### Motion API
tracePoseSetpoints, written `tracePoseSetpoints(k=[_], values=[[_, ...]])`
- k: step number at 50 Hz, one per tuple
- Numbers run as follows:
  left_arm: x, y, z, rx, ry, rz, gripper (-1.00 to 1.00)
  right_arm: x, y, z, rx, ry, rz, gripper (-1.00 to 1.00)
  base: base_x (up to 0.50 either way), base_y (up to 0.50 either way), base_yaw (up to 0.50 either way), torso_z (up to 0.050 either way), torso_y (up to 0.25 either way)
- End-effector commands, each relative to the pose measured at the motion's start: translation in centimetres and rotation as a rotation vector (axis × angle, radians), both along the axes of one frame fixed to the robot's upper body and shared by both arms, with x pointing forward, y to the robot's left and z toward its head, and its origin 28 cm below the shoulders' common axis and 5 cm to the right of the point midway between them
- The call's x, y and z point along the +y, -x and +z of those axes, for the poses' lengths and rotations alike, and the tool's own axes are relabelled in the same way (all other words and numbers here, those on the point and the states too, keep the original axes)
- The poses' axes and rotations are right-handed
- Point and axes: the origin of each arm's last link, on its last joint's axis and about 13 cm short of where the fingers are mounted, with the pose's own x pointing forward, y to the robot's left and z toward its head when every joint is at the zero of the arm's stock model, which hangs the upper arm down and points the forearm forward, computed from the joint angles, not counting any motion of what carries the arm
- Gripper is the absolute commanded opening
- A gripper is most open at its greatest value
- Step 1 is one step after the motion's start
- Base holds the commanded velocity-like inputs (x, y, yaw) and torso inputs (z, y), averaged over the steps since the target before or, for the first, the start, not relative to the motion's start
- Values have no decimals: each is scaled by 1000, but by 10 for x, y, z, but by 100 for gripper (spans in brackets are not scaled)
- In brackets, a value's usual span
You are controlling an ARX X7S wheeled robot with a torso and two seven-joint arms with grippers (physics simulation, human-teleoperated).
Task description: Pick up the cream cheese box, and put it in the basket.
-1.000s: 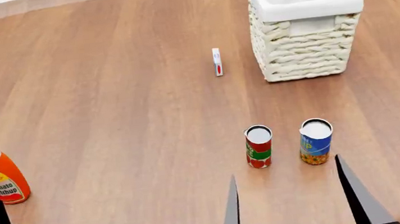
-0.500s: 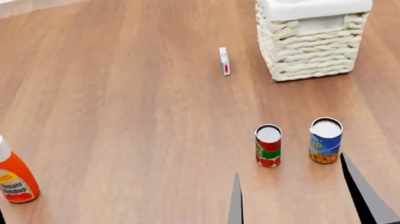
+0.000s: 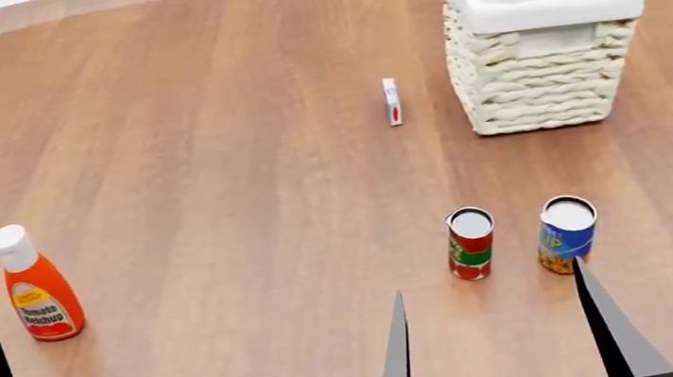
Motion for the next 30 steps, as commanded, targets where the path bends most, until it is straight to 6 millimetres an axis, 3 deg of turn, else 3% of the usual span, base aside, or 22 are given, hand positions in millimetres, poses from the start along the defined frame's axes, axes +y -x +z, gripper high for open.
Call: tracePoseSetpoints(k=[1,20,30], values=[[0,-1,-1,1,-3,-1,100,0,0,-1,3,1,0,100,0,70,0,0,0],[0,-1,-2,6,-7,-4,100,1,-2,-1,8,-2,-27,100,7,18,0,0,0],[-1,0,-2,6,-7,-9,100,1,-2,-2,14,4,-24,100,328,0,0,0,0]])
